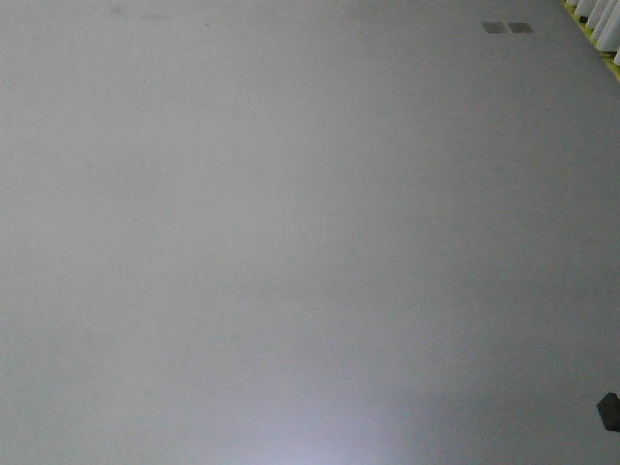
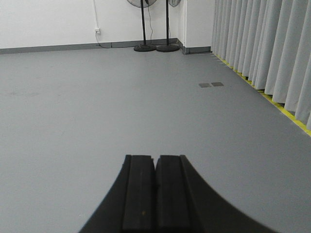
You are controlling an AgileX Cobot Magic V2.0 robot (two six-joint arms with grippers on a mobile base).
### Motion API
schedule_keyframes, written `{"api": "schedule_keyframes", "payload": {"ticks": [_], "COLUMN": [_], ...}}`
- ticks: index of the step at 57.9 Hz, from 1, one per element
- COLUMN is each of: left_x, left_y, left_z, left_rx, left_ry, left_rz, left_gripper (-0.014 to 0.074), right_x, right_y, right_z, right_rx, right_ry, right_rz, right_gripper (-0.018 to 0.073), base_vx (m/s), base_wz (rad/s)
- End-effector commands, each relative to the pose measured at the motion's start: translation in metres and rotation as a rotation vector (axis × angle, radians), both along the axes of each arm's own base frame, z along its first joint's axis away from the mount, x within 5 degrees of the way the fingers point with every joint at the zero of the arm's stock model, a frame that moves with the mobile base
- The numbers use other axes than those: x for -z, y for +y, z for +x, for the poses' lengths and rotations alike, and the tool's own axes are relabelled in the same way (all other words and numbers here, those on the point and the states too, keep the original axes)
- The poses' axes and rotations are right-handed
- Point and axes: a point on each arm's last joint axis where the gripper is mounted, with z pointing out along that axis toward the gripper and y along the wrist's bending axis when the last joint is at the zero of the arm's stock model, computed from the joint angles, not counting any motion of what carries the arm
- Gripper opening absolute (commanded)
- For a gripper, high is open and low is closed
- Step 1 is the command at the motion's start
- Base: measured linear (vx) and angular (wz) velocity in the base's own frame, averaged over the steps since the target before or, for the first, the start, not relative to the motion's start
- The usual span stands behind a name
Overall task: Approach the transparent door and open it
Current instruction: 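Drive the base forward across the grey floor, arms held still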
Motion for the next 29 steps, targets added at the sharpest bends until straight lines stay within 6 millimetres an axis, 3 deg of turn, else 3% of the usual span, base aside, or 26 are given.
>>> {"api": "schedule_keyframes", "payload": {"ticks": [1,29], "left_x": [-0.0034,-0.0034], "left_y": [-0.0002,-0.0002], "left_z": [-0.0002,-0.0002], "left_rx": [0.004,0.004], "left_ry": [-0.080,-0.080], "left_rz": [-0.022,-0.022], "left_gripper": [-0.0006,-0.0006], "right_x": [-0.0076,-0.0076], "right_y": [-0.0001,-0.0001], "right_z": [-0.0003,-0.0003], "right_rx": [0.002,0.002], "right_ry": [-0.092,-0.092], "right_rz": [-0.016,-0.016], "right_gripper": [-0.0009,-0.0009], "base_vx": [0.00,0.00], "base_wz": [0.00,-0.01]}}
